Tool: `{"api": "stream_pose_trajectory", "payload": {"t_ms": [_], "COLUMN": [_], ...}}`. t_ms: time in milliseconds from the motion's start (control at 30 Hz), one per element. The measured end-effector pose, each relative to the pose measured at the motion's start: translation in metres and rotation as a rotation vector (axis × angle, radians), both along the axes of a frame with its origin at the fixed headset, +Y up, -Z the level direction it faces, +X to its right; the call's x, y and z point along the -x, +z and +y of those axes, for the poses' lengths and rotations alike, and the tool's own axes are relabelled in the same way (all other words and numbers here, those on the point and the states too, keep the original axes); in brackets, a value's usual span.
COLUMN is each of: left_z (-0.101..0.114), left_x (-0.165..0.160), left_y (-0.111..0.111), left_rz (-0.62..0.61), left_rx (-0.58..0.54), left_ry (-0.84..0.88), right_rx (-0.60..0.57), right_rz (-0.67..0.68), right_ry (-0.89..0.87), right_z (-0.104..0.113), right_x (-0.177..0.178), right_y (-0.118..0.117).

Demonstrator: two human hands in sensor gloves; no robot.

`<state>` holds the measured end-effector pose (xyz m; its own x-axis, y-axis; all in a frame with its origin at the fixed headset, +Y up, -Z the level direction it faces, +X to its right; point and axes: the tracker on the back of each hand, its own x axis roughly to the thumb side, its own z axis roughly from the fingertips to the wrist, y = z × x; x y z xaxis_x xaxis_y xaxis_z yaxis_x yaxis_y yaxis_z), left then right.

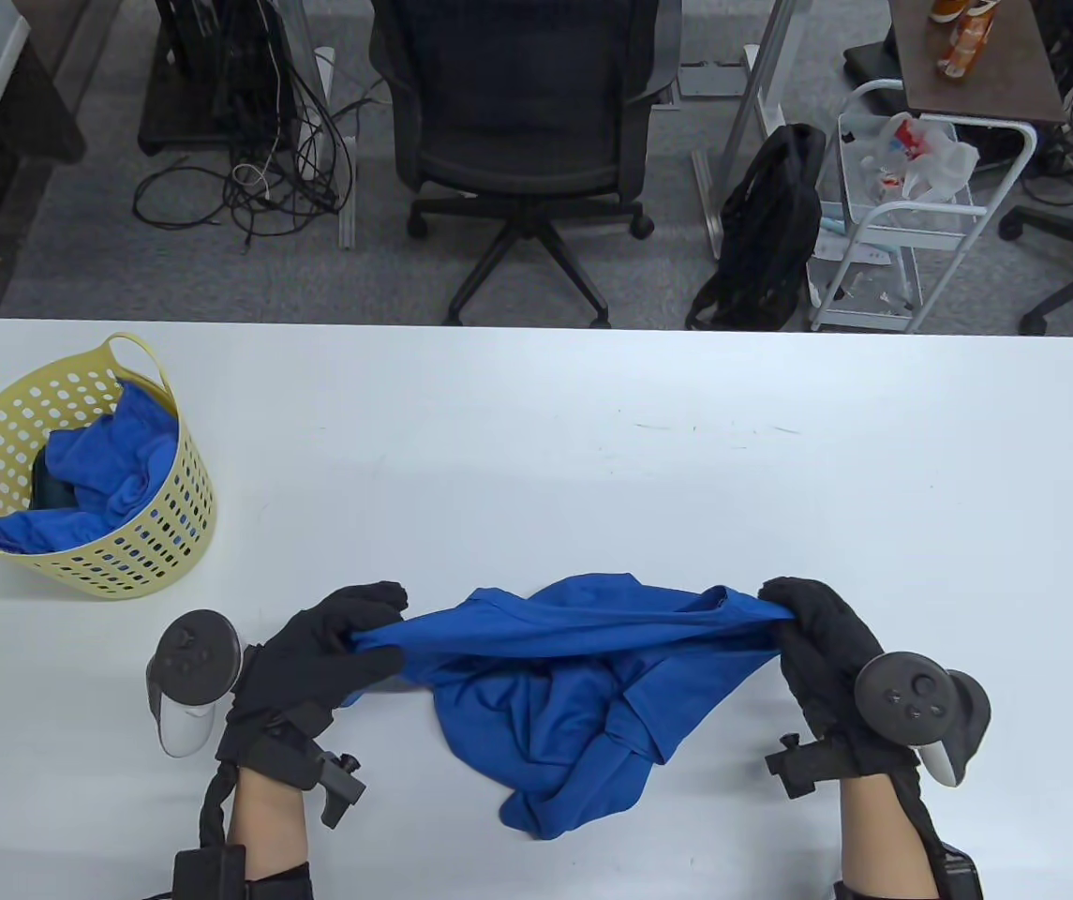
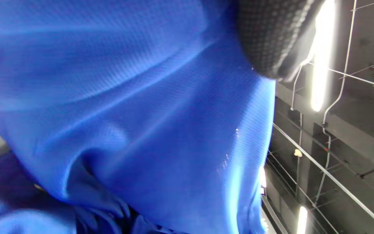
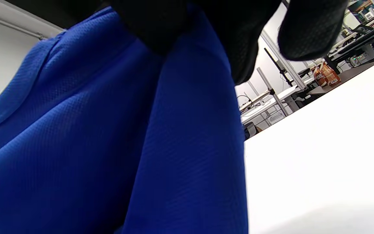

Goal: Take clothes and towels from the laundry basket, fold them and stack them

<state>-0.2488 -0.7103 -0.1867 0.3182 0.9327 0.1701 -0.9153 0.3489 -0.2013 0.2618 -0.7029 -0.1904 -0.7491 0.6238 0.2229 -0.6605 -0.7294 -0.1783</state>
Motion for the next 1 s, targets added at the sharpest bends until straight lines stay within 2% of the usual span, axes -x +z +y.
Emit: {"api": "stream_pose_trajectory", "payload": {"t_ms": [67, 167, 267, 367, 500, 700, 767, 867, 1000], "left_z": [0.000, 0.001, 0.003, 0.006, 0.010, 0.009, 0.008, 0.008, 0.011], "left_x": [0.001, 0.002, -0.002, -0.007, -0.011, -0.023, -0.029, -0.035, -0.036], "left_y": [0.000, 0.002, 0.005, 0.008, 0.012, 0.012, 0.010, 0.008, 0.008], "left_rz": [0.014, 0.175, 0.303, 0.435, 0.547, 0.579, 0.563, 0.563, 0.609], "left_rx": [0.001, -0.013, -0.061, -0.113, -0.183, -0.263, -0.247, -0.219, -0.210], "left_ry": [-0.010, -0.096, -0.283, -0.395, -0.628, -1.001, -1.134, -1.211, -1.231], "right_rx": [0.010, -0.018, -0.040, -0.053, -0.072, -0.096, -0.056, -0.005, -0.009], "right_rz": [-0.015, -0.092, -0.130, -0.153, -0.188, -0.186, -0.148, -0.131, -0.178], "right_ry": [0.026, 0.084, 0.120, 0.148, 0.197, 0.204, 0.221, 0.246, 0.314], "right_z": [0.001, 0.000, 0.001, 0.002, 0.003, 0.005, 0.006, 0.007, 0.010], "right_x": [-0.001, -0.003, -0.005, -0.005, -0.006, -0.005, -0.004, -0.002, 0.002], "right_y": [0.001, 0.002, 0.003, 0.004, 0.005, 0.006, 0.006, 0.005, 0.006]}}
